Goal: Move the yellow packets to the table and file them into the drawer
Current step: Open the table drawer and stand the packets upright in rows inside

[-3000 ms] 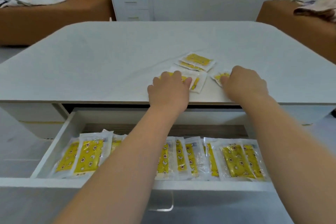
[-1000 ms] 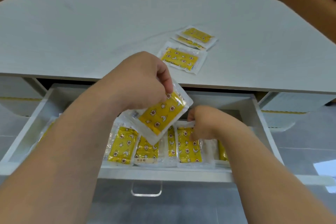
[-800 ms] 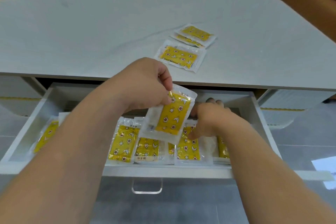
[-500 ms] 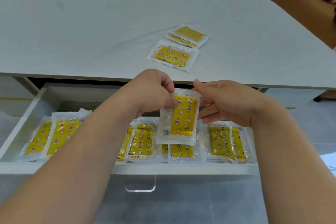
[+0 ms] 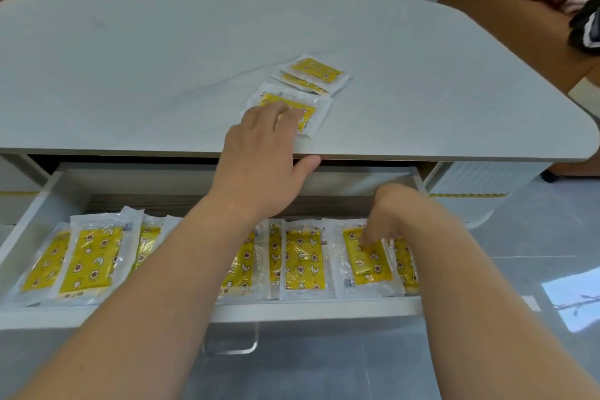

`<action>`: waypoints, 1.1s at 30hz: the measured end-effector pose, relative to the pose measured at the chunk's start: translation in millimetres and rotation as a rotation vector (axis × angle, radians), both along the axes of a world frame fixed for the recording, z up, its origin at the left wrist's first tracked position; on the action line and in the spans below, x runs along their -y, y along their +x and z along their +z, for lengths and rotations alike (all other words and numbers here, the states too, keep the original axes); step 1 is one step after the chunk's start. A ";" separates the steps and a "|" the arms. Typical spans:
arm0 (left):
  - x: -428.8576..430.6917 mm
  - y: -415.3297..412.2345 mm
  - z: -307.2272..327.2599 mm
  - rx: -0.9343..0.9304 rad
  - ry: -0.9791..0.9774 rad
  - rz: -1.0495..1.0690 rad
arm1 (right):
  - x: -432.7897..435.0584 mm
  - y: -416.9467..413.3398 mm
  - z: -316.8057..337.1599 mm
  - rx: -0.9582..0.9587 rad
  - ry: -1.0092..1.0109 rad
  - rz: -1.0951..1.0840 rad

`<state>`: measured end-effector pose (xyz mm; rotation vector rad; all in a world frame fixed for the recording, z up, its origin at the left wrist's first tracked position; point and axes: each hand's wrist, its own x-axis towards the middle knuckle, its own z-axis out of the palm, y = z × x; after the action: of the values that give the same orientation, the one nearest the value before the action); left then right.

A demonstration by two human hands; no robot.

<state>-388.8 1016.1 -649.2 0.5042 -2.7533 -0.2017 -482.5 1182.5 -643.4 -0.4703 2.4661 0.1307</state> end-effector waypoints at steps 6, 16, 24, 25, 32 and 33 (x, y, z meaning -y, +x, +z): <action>-0.1 -0.9 0.4 -0.013 0.059 0.029 | -0.8 -6.8 30.3 0.012 -0.386 -0.105; 23.0 3.6 11.6 0.054 0.262 0.138 | 8.5 -1.3 45.7 0.041 -0.839 -0.227; 24.2 20.4 21.5 -0.037 0.441 0.102 | 84.6 -56.7 46.6 -0.603 -0.828 -0.071; 23.9 22.5 22.1 -0.046 0.454 0.086 | 101.3 -67.6 44.5 -0.578 -0.779 -0.012; 18.7 40.0 45.0 0.207 0.569 -0.127 | 140.4 -98.9 28.1 -0.344 -0.551 0.039; 16.9 41.4 44.2 0.279 0.609 -0.149 | 139.8 -98.1 28.5 -0.343 -0.568 0.020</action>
<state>-347.4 999.2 -605.0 0.5004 -2.9710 -1.1028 -580.6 1042.7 -614.9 -0.7610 2.8224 -0.5382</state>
